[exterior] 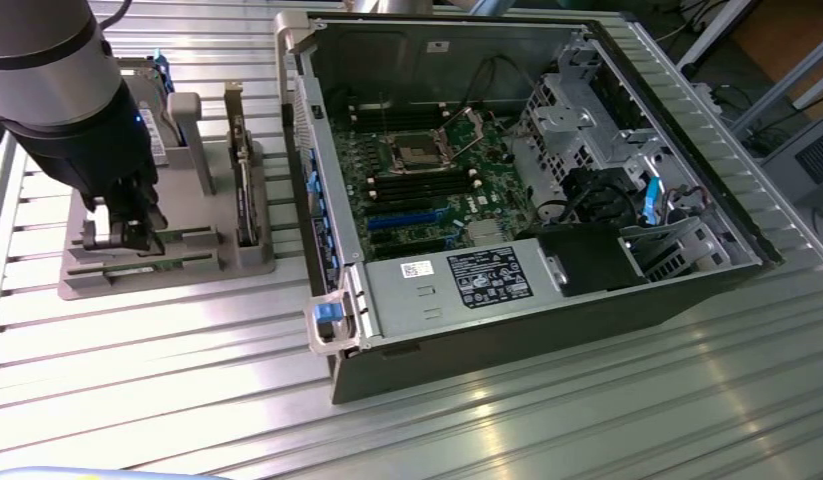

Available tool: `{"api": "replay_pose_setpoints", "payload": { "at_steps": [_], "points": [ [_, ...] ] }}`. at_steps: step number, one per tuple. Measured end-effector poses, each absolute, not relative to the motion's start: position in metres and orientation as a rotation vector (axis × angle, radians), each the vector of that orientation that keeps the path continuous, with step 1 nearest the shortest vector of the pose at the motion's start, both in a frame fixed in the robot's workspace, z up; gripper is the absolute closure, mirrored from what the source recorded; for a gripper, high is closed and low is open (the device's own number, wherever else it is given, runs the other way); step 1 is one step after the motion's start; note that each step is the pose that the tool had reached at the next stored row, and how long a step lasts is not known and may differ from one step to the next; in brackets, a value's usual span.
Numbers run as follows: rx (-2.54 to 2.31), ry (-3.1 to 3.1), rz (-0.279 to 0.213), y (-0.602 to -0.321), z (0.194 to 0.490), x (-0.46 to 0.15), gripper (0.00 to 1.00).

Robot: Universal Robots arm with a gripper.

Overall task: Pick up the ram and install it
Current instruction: 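Pick up the ram and move it above insertion slot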

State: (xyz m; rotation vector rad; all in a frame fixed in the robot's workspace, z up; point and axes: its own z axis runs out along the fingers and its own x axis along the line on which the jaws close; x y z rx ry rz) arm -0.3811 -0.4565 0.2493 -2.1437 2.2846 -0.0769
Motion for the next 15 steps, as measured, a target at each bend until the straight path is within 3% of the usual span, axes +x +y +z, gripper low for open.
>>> {"api": "replay_pose_setpoints", "payload": {
  "at_steps": [15],
  "points": [
    [-2.144,2.285,-0.077,-0.457,0.236,-0.381,0.64]
  ]
}}
